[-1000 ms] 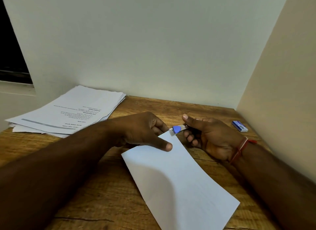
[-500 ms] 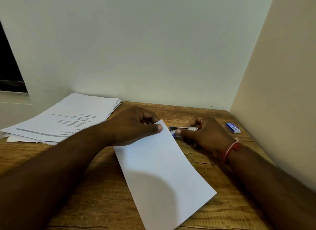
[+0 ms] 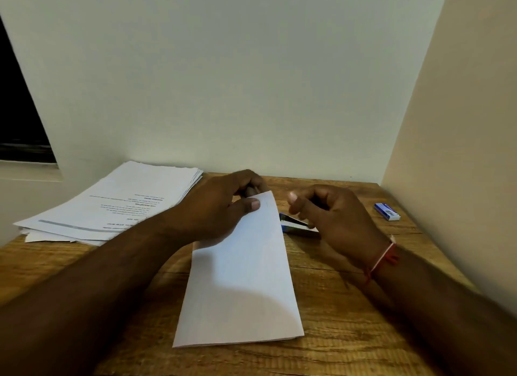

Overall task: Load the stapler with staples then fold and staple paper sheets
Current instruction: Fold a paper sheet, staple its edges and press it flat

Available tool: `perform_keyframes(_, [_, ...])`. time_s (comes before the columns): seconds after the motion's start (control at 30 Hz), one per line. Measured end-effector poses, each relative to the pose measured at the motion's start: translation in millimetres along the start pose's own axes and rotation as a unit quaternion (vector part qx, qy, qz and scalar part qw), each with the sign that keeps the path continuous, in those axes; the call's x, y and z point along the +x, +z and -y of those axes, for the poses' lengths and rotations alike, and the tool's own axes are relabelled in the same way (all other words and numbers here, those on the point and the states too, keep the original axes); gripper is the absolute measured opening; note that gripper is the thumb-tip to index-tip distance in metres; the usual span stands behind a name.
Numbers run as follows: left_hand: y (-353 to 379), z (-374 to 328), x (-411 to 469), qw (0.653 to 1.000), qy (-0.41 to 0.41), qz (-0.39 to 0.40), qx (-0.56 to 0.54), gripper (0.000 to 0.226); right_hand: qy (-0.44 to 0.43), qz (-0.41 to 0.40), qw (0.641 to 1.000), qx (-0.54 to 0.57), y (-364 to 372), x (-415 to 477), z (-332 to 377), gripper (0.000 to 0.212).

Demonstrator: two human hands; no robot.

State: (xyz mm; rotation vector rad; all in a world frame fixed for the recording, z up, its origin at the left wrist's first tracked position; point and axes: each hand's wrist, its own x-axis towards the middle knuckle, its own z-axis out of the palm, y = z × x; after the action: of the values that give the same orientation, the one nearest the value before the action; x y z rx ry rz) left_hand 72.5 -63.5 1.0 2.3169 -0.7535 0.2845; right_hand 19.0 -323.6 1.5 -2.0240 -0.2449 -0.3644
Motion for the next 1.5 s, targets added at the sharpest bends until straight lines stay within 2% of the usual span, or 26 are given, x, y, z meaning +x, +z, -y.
perform_keyframes(0.07, [2, -4, 0, 1.000, 0.000, -0.025, -0.004, 0.027, 0.015, 0.046, 0.995, 0.088, 7, -10, 12, 0.015])
perform_keyframes(0.13, [7, -10, -4, 0.998, 0.017, -0.058, 0.001, 0.034, 0.029, 0.067, 0.989, 0.125, 15, -19, 17, 0.012])
perform_keyframes(0.23, [18, -18, -6, 0.988, 0.050, -0.147, 0.027, 0.049, 0.031, 0.015, 0.994, 0.099, 23, -21, 15, 0.013])
perform_keyframes(0.33, [23, -34, -6, 0.971, 0.035, -0.235, -0.028, 0.034, 0.017, -0.072, 0.995, 0.071, 23, -20, 11, 0.011])
perform_keyframes(0.43, [30, -48, -10, 0.975, 0.008, -0.195, -0.107, 0.029, -0.037, -0.103, 0.993, 0.040, 23, -20, 9, 0.017])
perform_keyframes(0.57, [33, -46, -9, 0.967, -0.025, -0.156, -0.202, 0.020, -0.078, -0.071, 0.994, 0.020, 26, -22, 7, 0.021])
perform_keyframes(0.9, [28, -37, -9, 0.939, -0.070, -0.105, -0.319, 0.020, -0.065, -0.031, 0.988, 0.136, 23, -18, 4, 0.026])
perform_keyframes(1.17, [32, -31, -5, 0.928, -0.073, -0.078, -0.356, 0.026, -0.046, -0.034, 0.986, 0.159, 20, -14, 0, 0.031])
perform_keyframes(1.5, [34, -35, -4, 0.926, -0.106, -0.086, -0.351, 0.011, -0.033, -0.042, 0.979, 0.194, 20, -10, -4, 0.027])
